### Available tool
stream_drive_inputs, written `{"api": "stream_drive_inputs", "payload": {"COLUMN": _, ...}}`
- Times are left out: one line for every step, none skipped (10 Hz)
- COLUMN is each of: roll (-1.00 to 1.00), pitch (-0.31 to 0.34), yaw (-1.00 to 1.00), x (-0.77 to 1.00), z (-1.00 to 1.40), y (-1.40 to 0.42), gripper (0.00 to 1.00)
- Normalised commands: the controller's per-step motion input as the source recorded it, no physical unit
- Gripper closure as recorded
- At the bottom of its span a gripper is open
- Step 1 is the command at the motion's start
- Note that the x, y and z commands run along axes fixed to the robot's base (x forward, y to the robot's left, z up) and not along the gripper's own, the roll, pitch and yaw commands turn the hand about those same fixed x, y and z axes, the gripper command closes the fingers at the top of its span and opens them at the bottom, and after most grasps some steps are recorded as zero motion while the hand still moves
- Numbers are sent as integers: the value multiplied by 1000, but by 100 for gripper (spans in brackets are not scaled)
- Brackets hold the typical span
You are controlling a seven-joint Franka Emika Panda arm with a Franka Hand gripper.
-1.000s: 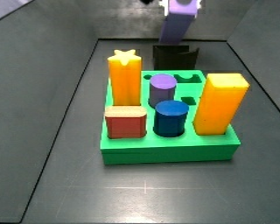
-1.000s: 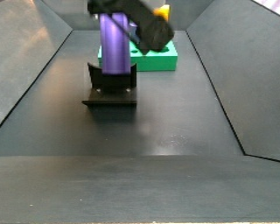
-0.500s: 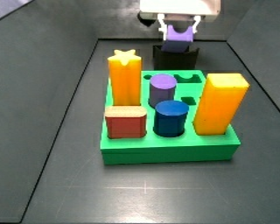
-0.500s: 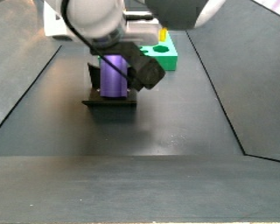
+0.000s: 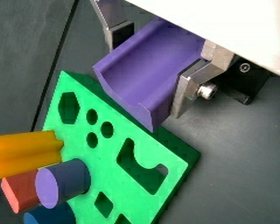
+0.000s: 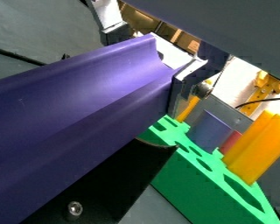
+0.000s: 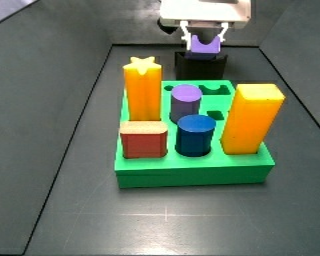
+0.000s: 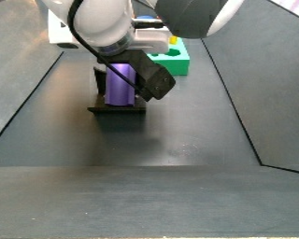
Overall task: Pick up the arch object. Move up. Place the arch object on the fixture. Regrasp the arch object. Move to above the board. Insert the arch object.
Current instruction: Place the arch object on the fixture, then regrasp the arch object.
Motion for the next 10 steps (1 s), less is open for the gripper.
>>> {"api": "stream_drive_inputs", "payload": {"roll": -69, "pitch": -75, "yaw": 51, "x": 31, "z": -179, "y": -40, "gripper": 100}}
{"api": "stream_drive_inputs", "payload": {"roll": -70, "pitch": -71, "yaw": 49, "x": 28, "z": -174, "y": -42, "gripper": 100}}
{"api": "stream_drive_inputs", "payload": {"roll": 0, "pitch": 0, "yaw": 0, "x": 0, "z": 0, "y": 0, "gripper": 0}}
{"api": "stream_drive_inputs", "payload": {"roll": -25, "pitch": 30, "yaw": -48, "x": 0, "z": 1000, "y": 0, "gripper": 0}}
{"api": "stream_drive_inputs", "payload": {"roll": -19, "pitch": 31, "yaw": -41, "x": -8, "z": 1000, "y": 1, "gripper": 0}}
{"api": "stream_drive_inputs", "payload": {"roll": -7, "pitch": 27, "yaw": -32, "x": -18, "z": 1000, "y": 6, "gripper": 0}}
{"api": "stream_drive_inputs", "payload": {"roll": 4, "pitch": 21, "yaw": -27, "x": -23, "z": 1000, "y": 8, "gripper": 0}}
{"api": "stream_drive_inputs", "payload": {"roll": 11, "pitch": 17, "yaw": -22, "x": -28, "z": 1000, "y": 9, "gripper": 0}}
{"api": "stream_drive_inputs", "payload": {"roll": 17, "pitch": 16, "yaw": -16, "x": -30, "z": 805, "y": 14, "gripper": 0}}
{"api": "stream_drive_inputs", "payload": {"roll": 21, "pitch": 16, "yaw": -16, "x": -30, "z": 606, "y": 13, "gripper": 0}}
